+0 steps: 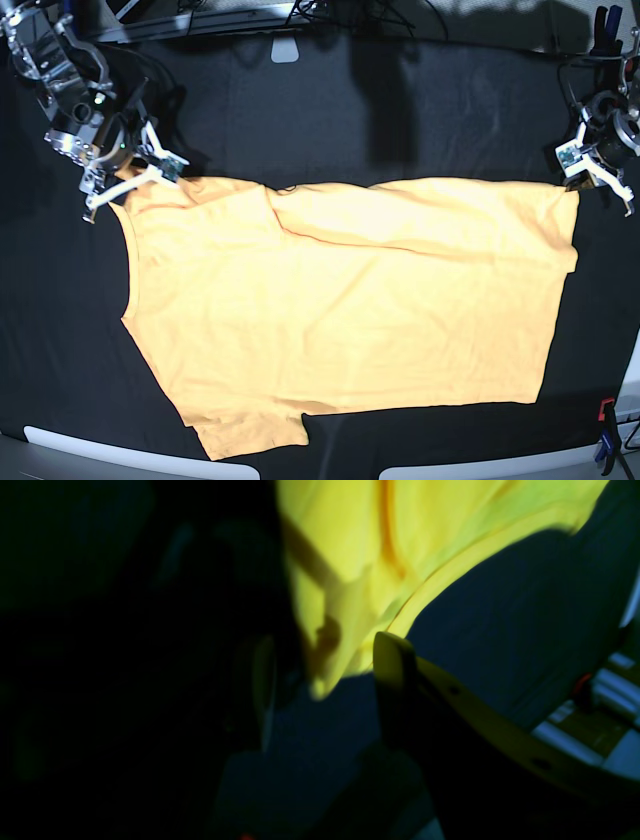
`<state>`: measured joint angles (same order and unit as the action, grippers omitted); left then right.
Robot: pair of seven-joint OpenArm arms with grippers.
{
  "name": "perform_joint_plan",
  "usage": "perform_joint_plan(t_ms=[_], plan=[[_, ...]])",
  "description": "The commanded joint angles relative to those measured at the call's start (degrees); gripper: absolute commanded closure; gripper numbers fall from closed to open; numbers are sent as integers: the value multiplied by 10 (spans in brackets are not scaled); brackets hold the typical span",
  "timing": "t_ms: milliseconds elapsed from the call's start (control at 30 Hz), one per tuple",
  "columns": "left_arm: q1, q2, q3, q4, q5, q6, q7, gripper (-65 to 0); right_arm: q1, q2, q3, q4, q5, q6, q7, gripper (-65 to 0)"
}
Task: Layout the t-shirt on the table in an organized manner, then fold the t-shirt properly
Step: 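Pull the held shoulder edge back with both grippers, flattening the shirt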
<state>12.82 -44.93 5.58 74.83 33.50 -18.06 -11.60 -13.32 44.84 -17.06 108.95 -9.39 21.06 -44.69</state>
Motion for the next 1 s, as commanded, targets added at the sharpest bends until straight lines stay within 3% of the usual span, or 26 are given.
perform_joint_plan(t_ms=[0, 167, 300, 400, 533, 700, 833, 967], plan=[[-6, -13, -5, 6, -1, 8, -5, 0, 6, 3, 6, 4, -10, -2, 16, -306], [-6, -13, -5, 6, -1, 9, -5, 0, 6, -27, 4, -21, -59, 53, 64, -306], [-6, -13, -5, 6, -1, 9, -5, 0, 7, -34, 4, -58, -110, 45, 100, -305], [-6, -13, -5, 6, -1, 9, -5, 0, 11, -33, 4, -73, -134, 17, 97, -305], [-6, -13, -5, 6, -1, 9, -5, 0, 11, -23, 4, -75, -147, 10, 95, -300], [-6, -13, -5, 6, -1, 9, -5, 0, 11, 0, 4, -75, -160, 10, 84, -182], [-6, -13, -5, 6, -16, 9, -5, 0, 11, 5, 4, -75, -160, -20, 84, -5], [-2, -14, -5, 6, -50, 8, -5, 0, 11, 6, 4, -74, -160, -21, 83, 0]])
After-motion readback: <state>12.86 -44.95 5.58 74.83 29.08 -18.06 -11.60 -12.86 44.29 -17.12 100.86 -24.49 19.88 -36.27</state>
